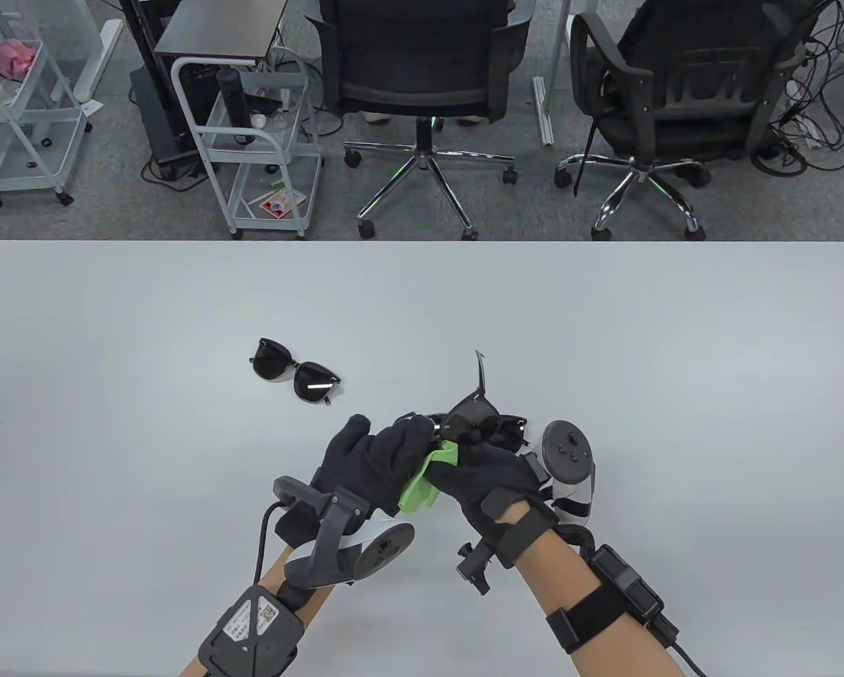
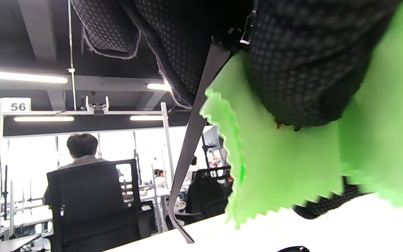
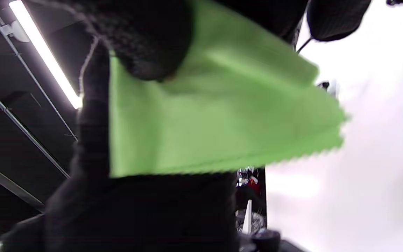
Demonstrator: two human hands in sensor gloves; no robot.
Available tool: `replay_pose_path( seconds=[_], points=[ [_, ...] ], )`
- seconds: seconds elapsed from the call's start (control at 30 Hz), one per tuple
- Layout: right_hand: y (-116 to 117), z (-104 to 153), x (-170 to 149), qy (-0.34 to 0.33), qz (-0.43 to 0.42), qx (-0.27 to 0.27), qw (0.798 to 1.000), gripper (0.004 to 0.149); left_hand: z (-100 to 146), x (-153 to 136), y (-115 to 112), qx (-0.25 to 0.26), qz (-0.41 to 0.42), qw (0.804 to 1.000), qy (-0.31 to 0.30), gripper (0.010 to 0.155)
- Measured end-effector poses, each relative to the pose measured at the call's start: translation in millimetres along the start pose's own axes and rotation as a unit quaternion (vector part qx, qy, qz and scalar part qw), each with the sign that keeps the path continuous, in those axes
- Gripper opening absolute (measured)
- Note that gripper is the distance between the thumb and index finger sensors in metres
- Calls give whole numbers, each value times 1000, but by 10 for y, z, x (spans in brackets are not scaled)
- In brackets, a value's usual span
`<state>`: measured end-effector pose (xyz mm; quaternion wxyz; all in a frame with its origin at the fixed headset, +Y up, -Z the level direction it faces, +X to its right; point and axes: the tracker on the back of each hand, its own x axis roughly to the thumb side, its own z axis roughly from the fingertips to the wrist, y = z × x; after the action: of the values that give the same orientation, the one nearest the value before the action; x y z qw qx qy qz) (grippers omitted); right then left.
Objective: Dust sunglasses
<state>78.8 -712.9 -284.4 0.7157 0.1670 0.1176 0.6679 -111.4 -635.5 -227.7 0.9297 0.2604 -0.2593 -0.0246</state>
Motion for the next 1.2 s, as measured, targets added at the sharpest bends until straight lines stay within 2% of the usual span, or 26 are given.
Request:
replay_pose_path(
  seconds=[0.1,0.27,0.33,0.57,0.63,0.83,0.9,1.07,1.2],
  points=[
    [17,-17,8,1,29,-4,1000,42,0,4,-22,-4,-1,1000,-4,96],
    [51,22,31,-6,79,-77,994,40,-21,16,-42,-9,7,1000,-2,96],
    [53,35,25,-9,83,-87,993,39,-19,5,-48,-13,20,1000,4,96],
    [36,-6,-74,13,3,-6,1000,44,-20,-55,-76,-20,16,1000,13,96],
    [44,-16,-85,26,10,7,1000,44,-12,-64,-92,-25,14,1000,11,96],
    [29,-3,1,1,92,-47,995,40,-21,-20,-80,-19,24,1000,7,96],
    [21,11,11,-5,87,-63,994,40,-24,3,-65,-18,34,999,10,96],
    [11,10,13,-20,69,-43,996,40,-27,-8,-50,-16,38,999,13,96],
    [35,-11,-73,20,22,5,1000,43,-5,-50,-89,-23,11,1000,8,96]
  ],
)
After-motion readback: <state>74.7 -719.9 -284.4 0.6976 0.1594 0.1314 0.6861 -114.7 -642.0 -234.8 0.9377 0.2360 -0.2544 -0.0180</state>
